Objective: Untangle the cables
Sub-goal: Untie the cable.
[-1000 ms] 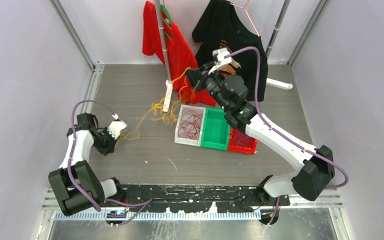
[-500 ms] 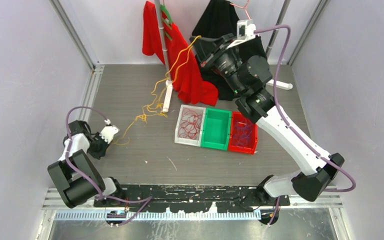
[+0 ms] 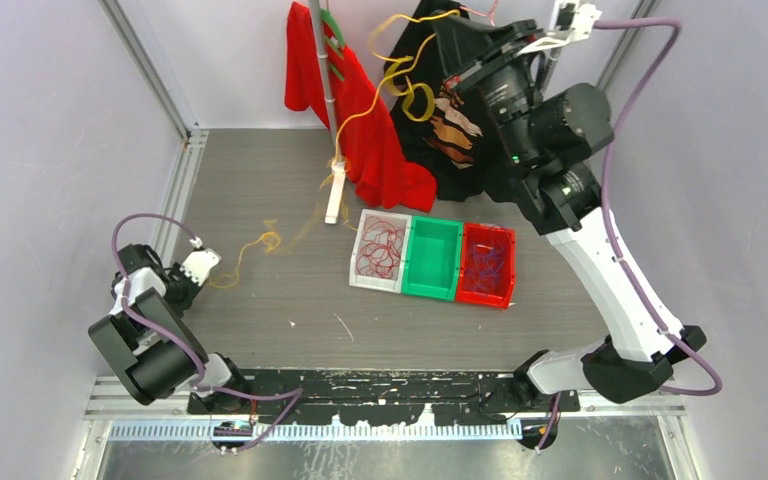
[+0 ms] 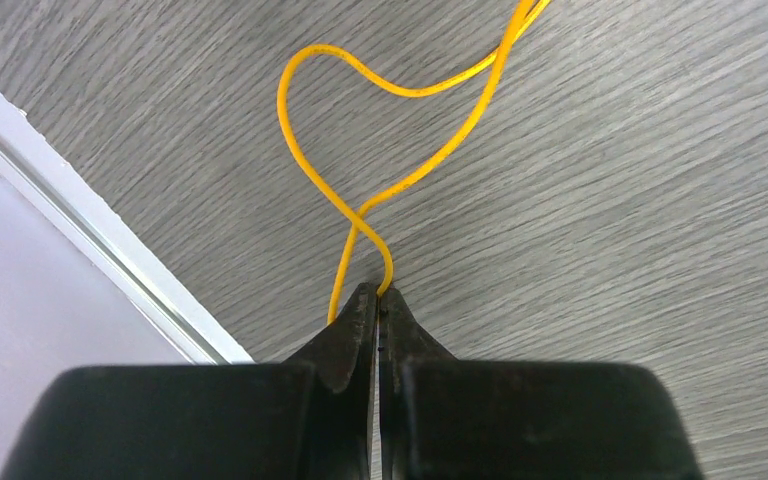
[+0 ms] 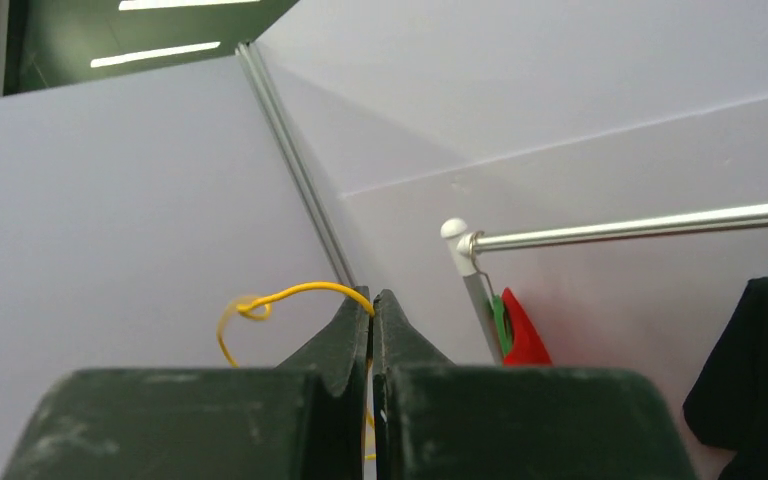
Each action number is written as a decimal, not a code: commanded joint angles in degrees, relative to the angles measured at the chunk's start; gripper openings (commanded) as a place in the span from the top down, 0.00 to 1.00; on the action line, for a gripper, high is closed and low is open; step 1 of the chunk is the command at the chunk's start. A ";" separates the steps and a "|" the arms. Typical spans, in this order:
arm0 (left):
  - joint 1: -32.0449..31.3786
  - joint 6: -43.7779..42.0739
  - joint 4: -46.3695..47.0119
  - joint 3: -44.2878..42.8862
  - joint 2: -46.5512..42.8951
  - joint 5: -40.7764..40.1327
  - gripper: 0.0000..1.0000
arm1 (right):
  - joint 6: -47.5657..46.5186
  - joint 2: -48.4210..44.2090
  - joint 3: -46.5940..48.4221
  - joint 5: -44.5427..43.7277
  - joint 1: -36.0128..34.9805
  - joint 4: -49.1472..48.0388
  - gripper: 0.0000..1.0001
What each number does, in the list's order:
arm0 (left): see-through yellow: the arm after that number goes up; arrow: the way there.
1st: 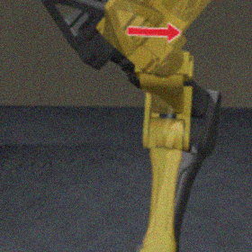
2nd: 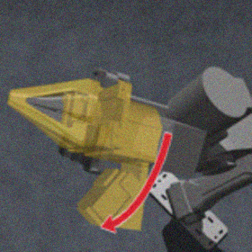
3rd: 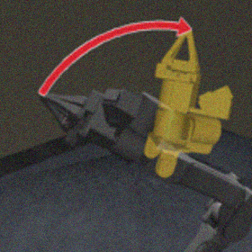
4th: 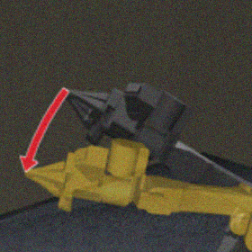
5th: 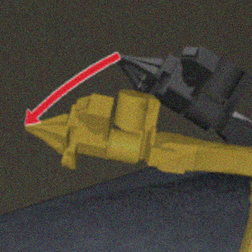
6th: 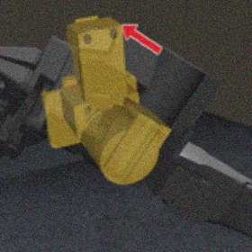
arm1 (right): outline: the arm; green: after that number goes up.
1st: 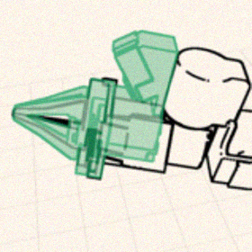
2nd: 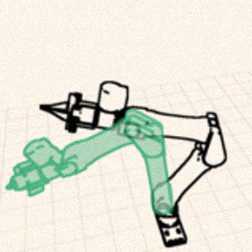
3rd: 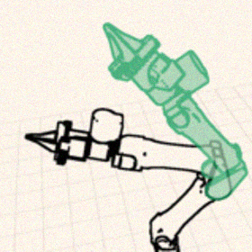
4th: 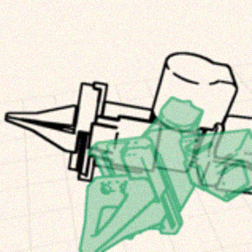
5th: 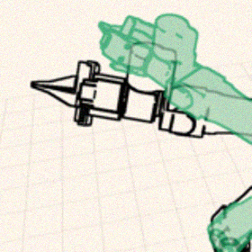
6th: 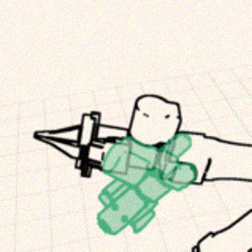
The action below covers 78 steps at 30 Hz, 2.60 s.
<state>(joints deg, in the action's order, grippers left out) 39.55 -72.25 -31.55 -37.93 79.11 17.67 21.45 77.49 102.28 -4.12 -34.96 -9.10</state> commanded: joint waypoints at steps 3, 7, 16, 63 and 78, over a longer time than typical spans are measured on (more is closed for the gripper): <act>0.88 -2.24 0.72 5.01 3.71 -1.85 1.00 | -5.41 -1.82 8.88 -4.77 1.10 4.00 0.99; 0.88 -2.02 0.88 4.97 4.65 -3.26 1.00 | -6.31 -2.17 11.64 -5.04 1.64 5.37 0.99; 0.80 4.26 -20.49 -7.57 -1.08 14.15 1.00 | 1.38 -0.20 13.93 3.13 1.65 9.71 0.99; -14.16 26.20 -37.23 -35.04 -19.63 36.19 1.00 | -9.29 -19.64 -35.79 -15.90 2.47 13.13 0.99; -14.18 26.84 -36.15 -35.04 -18.77 35.28 1.00 | -5.80 -21.09 -29.87 -9.77 3.23 15.18 0.99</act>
<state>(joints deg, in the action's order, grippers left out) 25.54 -46.39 -69.28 -71.90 60.88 51.99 15.25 56.29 75.55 -14.09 -31.86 7.16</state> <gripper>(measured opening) 0.007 0.046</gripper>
